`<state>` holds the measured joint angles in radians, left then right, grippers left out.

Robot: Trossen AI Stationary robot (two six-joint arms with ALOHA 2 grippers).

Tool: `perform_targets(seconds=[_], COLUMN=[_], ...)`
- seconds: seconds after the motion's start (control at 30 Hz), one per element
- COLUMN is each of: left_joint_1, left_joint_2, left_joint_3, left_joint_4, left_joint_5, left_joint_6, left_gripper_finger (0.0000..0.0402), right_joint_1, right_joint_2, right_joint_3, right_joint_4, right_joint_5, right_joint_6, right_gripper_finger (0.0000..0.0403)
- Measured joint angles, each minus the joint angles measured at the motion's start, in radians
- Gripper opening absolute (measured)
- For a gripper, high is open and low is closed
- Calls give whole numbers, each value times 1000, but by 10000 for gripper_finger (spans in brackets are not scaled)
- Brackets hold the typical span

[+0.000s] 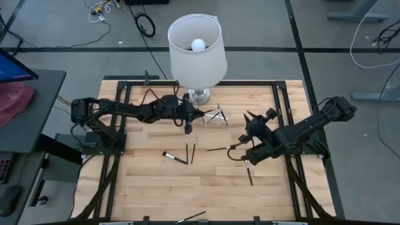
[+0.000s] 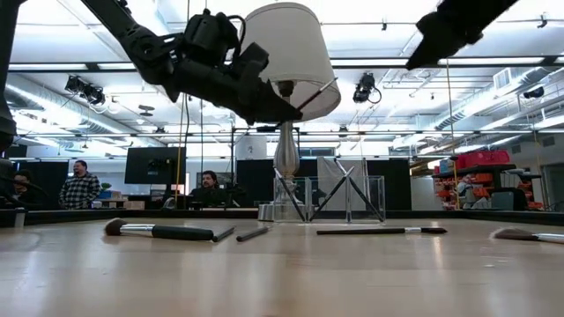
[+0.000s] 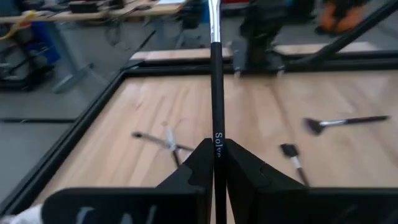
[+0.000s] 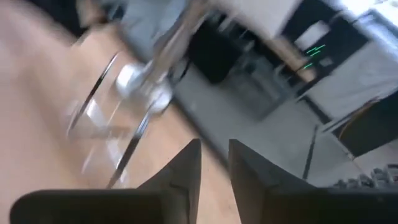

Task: Put items in baskets/containers
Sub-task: Put the black eyeshadow brush into the transparent organizer

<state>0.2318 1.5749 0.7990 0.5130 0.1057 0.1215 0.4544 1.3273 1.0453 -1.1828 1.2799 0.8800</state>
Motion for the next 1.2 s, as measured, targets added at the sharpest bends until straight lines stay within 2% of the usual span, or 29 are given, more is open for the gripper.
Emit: perform_targets(seconds=[0.1,0.17,0.27,0.33,0.4,0.47,0.53,0.6,0.67,0.83,1.07,1.2], left_joint_1=[12,12,12,12,10,3,-7,-20,-37,-65,-66,-66], left_joint_2=[1,4,4,4,4,4,4,4,4,4,4,4], left_joint_3=[0,-1,-2,-2,-1,-1,-1,-1,-2,-2,-1,-2], left_joint_4=[24,19,40,57,70,69,69,72,88,112,111,112], left_joint_5=[80,102,119,134,142,142,143,143,143,143,98,98], left_joint_6=[1,3,3,-5,-5,-10,-21,-20,-21,-22,-41,-50], left_gripper_finger=[36,28,16,17,25,37,42,38,27,14,19,14], right_joint_1=[-4,-18,-48,-83,-130,-180,-222,-269,-324,-431,-447,-447], right_joint_2=[-46,-57,-58,-56,-52,-43,-43,-43,-40,27,154,181], right_joint_3=[-163,-271,-408,-490,-568,-625,-674,-705,-728,-725,-665,-628], right_joint_4=[254,487,961,1341,1719,2039,2250,2332,2329,2309,2459,2484], right_joint_5=[88,45,-69,-194,-407,-604,-673,-680,-724,-988,-1134,-1176], right_joint_6=[8,-88,-366,-619,-865,-1028,-1106,-1096,-1036,-897,-993,-1043], right_gripper_finger=[82,82,82,82,82,82,82,83,87,117,183,202])
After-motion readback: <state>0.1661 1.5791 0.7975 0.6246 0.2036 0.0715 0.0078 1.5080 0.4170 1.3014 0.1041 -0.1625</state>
